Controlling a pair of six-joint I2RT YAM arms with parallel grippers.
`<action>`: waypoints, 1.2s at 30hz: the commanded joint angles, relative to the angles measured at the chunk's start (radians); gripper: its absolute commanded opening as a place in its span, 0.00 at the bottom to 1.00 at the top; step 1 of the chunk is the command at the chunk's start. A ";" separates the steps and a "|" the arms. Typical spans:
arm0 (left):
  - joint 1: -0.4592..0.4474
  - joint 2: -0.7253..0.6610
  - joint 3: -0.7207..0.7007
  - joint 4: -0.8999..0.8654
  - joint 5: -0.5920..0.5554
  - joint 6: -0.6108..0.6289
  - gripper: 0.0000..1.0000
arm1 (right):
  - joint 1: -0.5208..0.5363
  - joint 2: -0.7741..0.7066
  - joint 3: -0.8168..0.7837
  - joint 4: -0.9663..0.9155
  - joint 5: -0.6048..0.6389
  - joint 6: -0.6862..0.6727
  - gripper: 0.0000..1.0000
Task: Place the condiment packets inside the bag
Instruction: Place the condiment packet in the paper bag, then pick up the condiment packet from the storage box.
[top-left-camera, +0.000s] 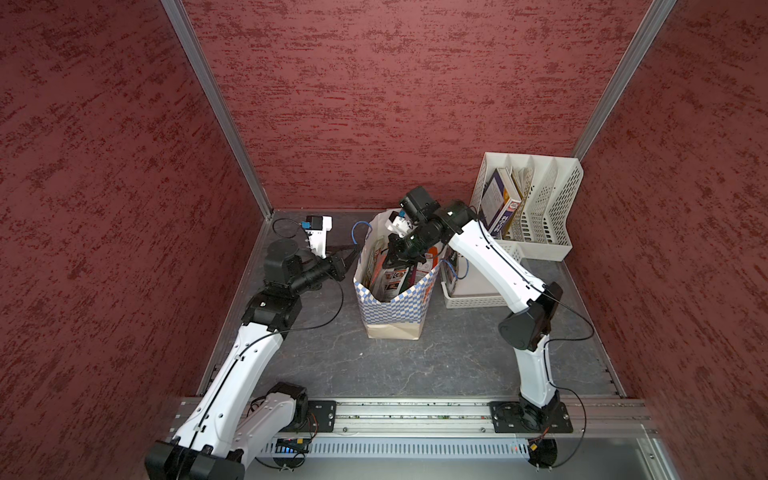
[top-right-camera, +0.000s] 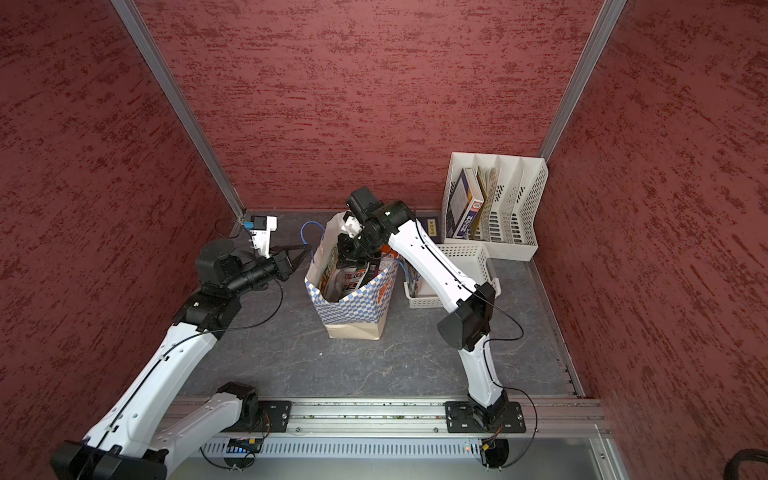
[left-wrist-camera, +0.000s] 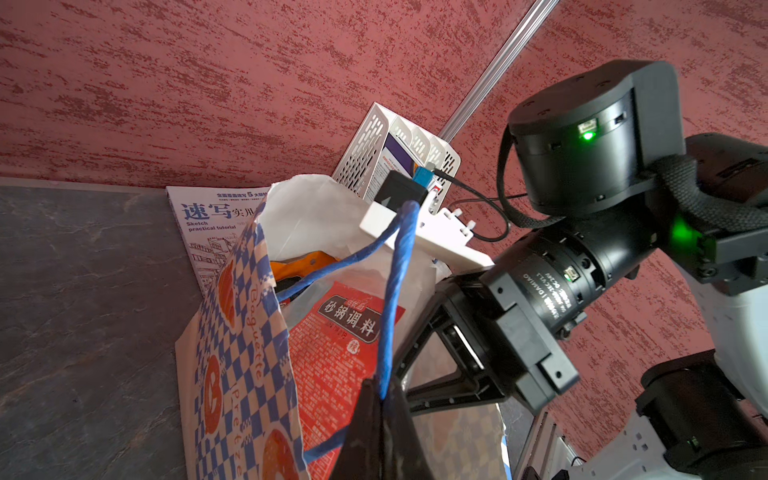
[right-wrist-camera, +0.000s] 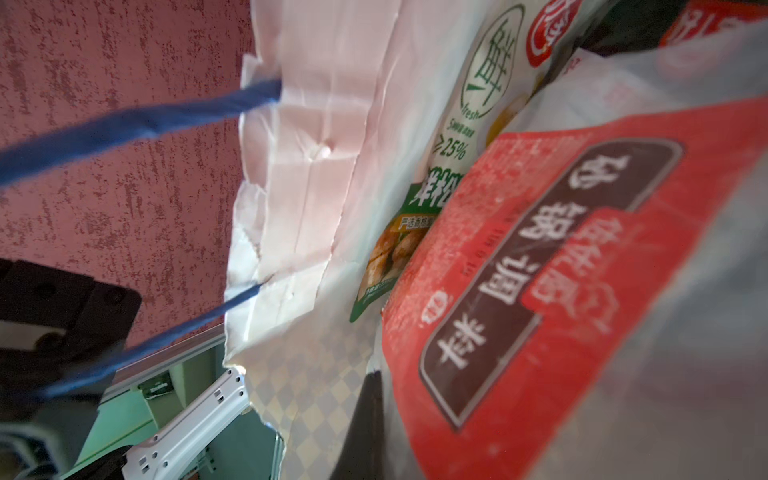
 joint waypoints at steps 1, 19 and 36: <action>-0.006 -0.002 -0.003 0.063 0.020 0.016 0.00 | -0.007 0.065 0.071 -0.001 0.088 -0.038 0.00; -0.007 -0.005 -0.003 0.066 0.016 0.019 0.00 | -0.011 -0.419 -0.291 0.261 0.432 -0.279 0.75; 0.053 -0.023 -0.032 0.121 -0.288 -0.197 0.00 | -0.426 -1.294 -1.661 1.122 0.261 -0.545 0.82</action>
